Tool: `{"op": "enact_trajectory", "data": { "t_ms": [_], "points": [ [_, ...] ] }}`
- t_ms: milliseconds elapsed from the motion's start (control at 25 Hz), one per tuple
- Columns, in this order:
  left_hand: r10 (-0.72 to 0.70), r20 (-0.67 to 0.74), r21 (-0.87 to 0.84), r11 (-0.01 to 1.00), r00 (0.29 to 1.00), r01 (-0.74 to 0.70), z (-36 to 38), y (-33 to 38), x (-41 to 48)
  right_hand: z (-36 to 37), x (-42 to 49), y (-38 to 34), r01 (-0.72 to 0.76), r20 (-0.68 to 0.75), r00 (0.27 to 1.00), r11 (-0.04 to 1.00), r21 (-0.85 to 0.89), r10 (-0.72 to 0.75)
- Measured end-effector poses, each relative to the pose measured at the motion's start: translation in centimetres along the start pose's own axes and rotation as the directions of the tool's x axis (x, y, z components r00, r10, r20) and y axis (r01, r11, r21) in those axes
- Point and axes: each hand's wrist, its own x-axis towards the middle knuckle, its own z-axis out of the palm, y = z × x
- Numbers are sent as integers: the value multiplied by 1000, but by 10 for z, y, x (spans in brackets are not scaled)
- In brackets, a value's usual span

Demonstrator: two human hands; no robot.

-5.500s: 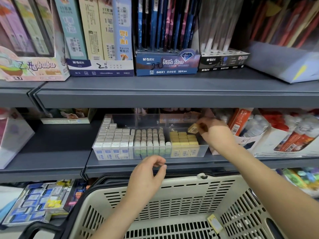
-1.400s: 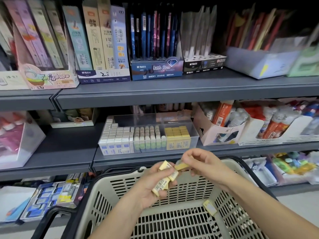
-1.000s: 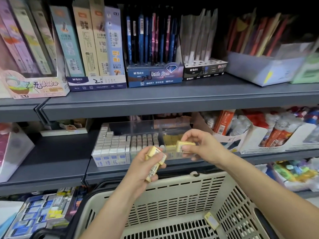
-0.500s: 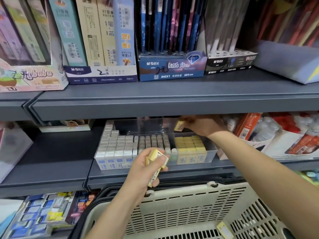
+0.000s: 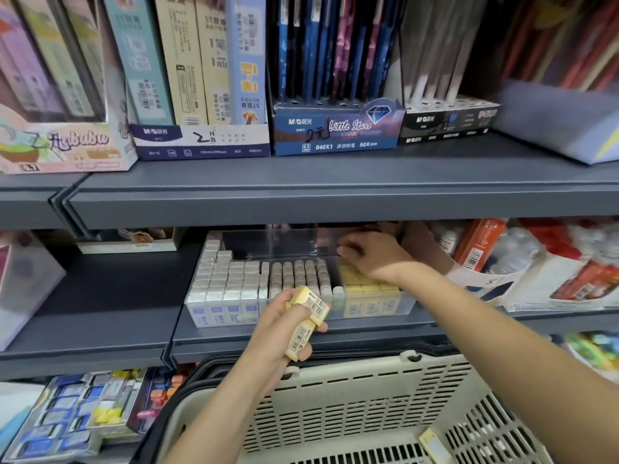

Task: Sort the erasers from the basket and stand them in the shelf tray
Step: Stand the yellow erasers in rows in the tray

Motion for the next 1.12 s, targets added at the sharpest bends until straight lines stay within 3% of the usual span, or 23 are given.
{"op": "enact_trajectory", "data": {
  "t_ms": [120,280,400,520,600,760,1000,1120],
  "points": [
    [50,2,-28,998,999,-50,-3,-2,-2,4,-37,-25,135,-251,962,987,87,-109],
    [102,14,-68,993,995,-101,2,-1,-6,15,-80,-43,172,-51,985,947,271,-164],
    [122,18,-1,993,992,-122,7,-2,-9,18,-90,-41,-7,76,996,807,590,-47],
    [126,10,-8,992,992,-126,7,0,-9,11,-92,-37,-103,116,993,668,737,25],
    [103,16,-40,994,995,-102,6,1,-9,5,-92,-34,-94,84,995,623,777,45],
    [92,74,-30,996,993,-90,6,4,-11,3,-96,-32,-60,70,997,664,745,12],
    [99,104,-8,995,990,-99,7,5,-12,2,-93,-26,-110,86,994,503,857,70],
    [90,78,-32,996,993,-87,7,5,-11,0,-92,-24,-96,108,994,540,836,9]
  ]
}}
